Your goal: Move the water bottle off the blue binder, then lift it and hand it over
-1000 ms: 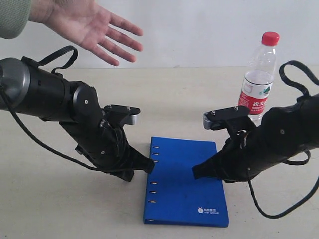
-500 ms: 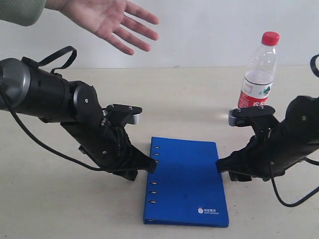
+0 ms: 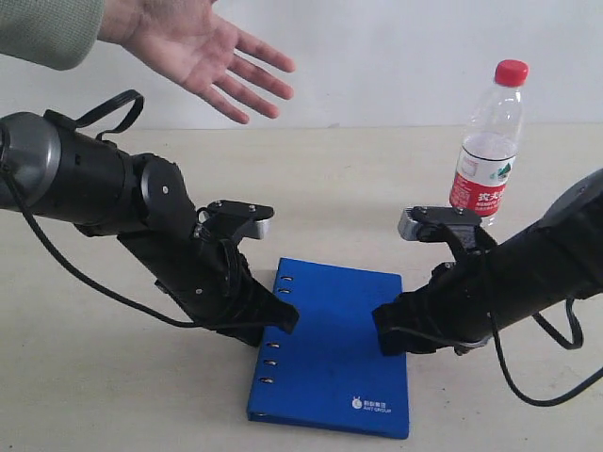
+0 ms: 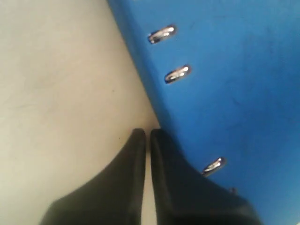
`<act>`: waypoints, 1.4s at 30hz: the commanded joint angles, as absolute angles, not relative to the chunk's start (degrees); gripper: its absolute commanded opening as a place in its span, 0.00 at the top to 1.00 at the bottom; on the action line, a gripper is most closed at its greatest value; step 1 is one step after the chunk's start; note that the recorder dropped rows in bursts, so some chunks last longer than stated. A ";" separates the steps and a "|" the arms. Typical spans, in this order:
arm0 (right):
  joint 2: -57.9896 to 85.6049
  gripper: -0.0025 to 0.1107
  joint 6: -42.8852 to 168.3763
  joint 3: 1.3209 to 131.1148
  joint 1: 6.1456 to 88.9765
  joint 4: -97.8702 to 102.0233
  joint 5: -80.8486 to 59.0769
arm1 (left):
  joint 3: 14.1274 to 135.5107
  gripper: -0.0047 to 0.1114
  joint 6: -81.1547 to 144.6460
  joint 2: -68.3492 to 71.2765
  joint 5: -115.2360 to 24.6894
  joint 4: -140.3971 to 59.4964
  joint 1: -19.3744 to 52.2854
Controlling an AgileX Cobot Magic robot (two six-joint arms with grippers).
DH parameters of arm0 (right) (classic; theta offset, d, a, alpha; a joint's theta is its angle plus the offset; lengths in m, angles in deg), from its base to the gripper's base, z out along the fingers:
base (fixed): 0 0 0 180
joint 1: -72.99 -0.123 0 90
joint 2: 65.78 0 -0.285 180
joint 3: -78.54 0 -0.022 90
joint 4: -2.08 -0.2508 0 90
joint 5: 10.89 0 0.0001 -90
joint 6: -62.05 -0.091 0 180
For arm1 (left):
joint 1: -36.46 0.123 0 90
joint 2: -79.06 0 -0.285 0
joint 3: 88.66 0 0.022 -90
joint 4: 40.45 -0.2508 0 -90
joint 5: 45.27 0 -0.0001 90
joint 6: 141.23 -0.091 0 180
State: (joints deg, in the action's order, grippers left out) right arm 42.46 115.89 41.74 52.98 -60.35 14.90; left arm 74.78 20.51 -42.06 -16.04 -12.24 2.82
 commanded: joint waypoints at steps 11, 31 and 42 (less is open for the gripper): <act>44.50 0.56 128.74 41.49 53.16 -77.12 23.59 | 74.68 0.92 19.74 -43.20 -14.00 -12.61 2.43; 39.83 0.56 131.21 44.92 53.05 -78.29 33.23 | 74.68 0.92 19.61 -43.20 -14.44 -12.61 2.43; 44.25 0.59 127.84 44.69 53.05 -79.19 23.87 | 74.68 0.92 19.61 -43.20 -15.66 -12.37 2.43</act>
